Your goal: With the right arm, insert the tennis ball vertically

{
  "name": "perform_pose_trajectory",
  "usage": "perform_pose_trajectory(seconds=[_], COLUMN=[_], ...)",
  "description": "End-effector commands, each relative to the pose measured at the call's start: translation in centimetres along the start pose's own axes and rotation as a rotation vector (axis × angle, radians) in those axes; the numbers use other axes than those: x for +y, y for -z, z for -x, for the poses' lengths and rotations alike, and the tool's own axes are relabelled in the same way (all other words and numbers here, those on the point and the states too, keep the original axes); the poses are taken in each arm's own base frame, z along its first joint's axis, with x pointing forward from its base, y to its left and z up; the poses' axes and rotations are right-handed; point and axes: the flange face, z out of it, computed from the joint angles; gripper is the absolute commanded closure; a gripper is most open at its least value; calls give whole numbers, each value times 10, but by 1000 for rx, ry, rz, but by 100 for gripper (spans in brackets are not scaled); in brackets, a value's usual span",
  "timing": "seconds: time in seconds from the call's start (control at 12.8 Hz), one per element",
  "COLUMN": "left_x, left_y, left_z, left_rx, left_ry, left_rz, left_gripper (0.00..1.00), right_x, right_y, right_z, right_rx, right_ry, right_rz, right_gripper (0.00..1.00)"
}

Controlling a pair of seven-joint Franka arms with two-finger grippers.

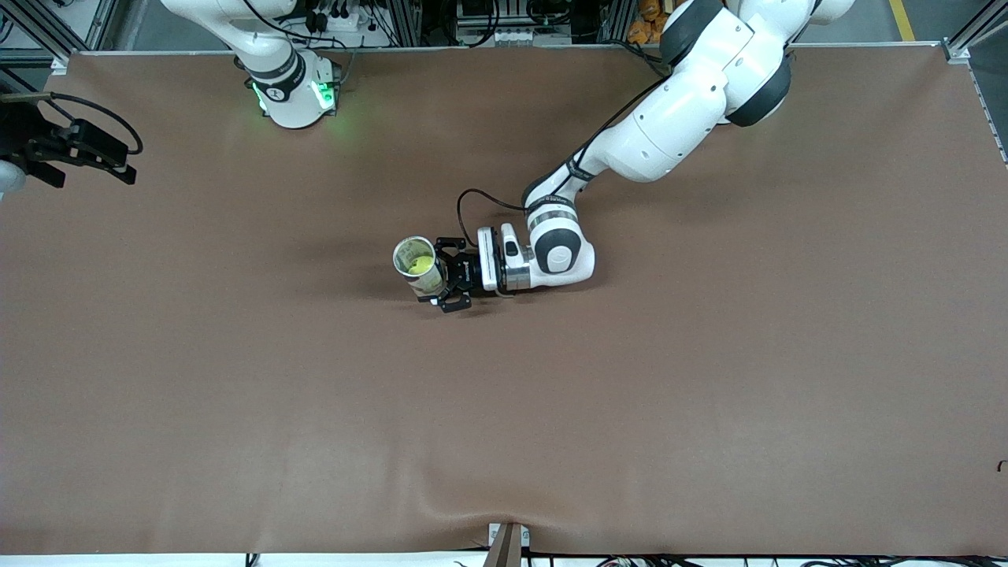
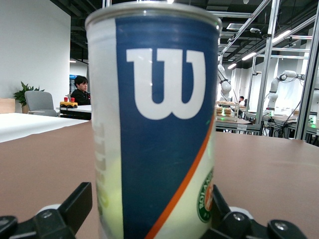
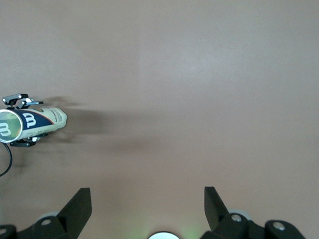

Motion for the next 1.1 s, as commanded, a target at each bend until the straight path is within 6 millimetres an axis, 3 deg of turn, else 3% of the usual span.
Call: perform_pose_trajectory(seconds=[0.0,0.55,0.86,1.02], left_x=[4,9,14,17], left_y=[8,11,19,24], left_z=[-8,-1,-1,0], left_rx=[5,-8,-23,-34], left_ry=[-72,-66,-53,-48], left_rz=[-23,-18,-14,-11], left_gripper=[0,0,0,0], right_x=[17,21,39,38], right_y=[3,4,15,15], right_z=[4,10,12,12], right_rx=[-12,-35,-9,-15], right_ry=[-35,-42,-69,-66], right_rz=[-4,1,-7,-9], right_gripper=[0,0,0,0])
